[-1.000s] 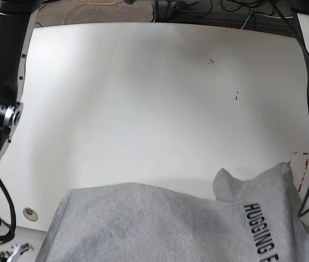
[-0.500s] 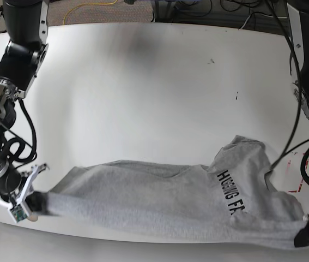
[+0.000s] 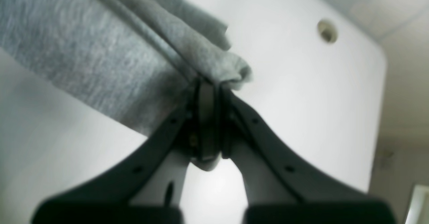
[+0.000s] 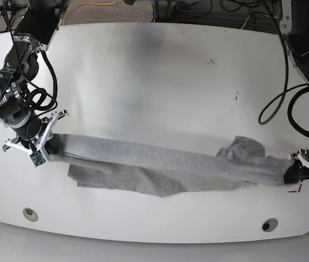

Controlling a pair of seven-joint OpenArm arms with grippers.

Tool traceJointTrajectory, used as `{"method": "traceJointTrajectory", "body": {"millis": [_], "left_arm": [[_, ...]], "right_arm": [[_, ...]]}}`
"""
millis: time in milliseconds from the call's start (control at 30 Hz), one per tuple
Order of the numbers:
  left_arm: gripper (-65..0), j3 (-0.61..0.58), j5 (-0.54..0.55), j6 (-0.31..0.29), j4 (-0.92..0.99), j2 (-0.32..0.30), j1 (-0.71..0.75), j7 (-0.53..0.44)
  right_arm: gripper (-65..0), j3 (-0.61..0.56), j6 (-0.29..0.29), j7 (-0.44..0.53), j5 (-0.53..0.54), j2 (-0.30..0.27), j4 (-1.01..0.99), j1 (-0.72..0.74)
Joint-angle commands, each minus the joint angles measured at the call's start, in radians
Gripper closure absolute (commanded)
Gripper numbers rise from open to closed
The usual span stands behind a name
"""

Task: Fold the T-shirt properly
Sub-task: 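Lay the held shirt edge down with both grippers and release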

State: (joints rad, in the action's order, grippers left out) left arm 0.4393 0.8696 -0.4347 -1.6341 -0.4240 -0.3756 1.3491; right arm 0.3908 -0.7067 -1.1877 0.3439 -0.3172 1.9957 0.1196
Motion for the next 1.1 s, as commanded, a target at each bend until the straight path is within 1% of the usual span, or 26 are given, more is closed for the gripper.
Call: {"method": "traceJointTrajectory", "body": {"millis": [0,33,167,267,433,533,633,733,867,967,1067], "left_arm": [[0.0,0.013,0.038,0.0,-0.061,-0.023,0.068,-0.023],[0.0,0.014,0.044,0.0,-0.067,-0.023,0.088,-0.023],[0.0,0.083,0.067,0.0,-0.117,-0.022,0.27,-0.023],[0.0,0.111,0.069,0.0,-0.133,0.003,0.358,-0.023],[0.0,0.161,0.078,0.0,-0.179,0.015,0.524,-0.021],[0.0,0.211,0.118,0.0,-0.209,0.017,0.634,-0.012],[0.0,0.235,0.155,0.0,-0.214,0.017,0.702,-0.012],[0.0,0.243,0.175,0.0,-0.216,0.017,0.735,-0.012],[0.0,0.243,0.181,0.0,-0.219,0.017,0.725,-0.013],[0.0,0.237,0.182,0.0,-0.239,0.017,0.656,-0.01],[0.0,0.226,0.181,0.0,-0.256,0.015,0.564,-0.009]], "right_arm": [[-1.9,0.026,0.009,0.015,-0.01,0.002,0.03,-0.047],[-1.9,0.027,0.009,0.015,-0.01,0.003,0.032,-0.057],[-1.9,0.049,0.009,0.013,-0.01,0.006,0.037,-0.142],[-1.9,0.061,0.009,0.013,-0.003,0.006,0.037,-0.188],[-1.9,0.116,0.009,0.013,0.085,0.006,0.037,-0.295],[-1.9,0.153,0.009,0.013,0.152,0.006,0.037,-0.367],[-1.9,0.167,0.009,0.013,0.177,0.008,0.037,-0.416],[-1.9,0.17,0.009,0.013,0.192,0.008,0.037,-0.455],[-1.9,0.172,0.009,0.016,0.212,0.01,0.037,-0.47],[-1.9,0.172,0.009,0.016,0.217,0.01,0.037,-0.461],[-1.9,0.172,0.009,0.015,0.209,0.008,0.037,-0.409]]}}
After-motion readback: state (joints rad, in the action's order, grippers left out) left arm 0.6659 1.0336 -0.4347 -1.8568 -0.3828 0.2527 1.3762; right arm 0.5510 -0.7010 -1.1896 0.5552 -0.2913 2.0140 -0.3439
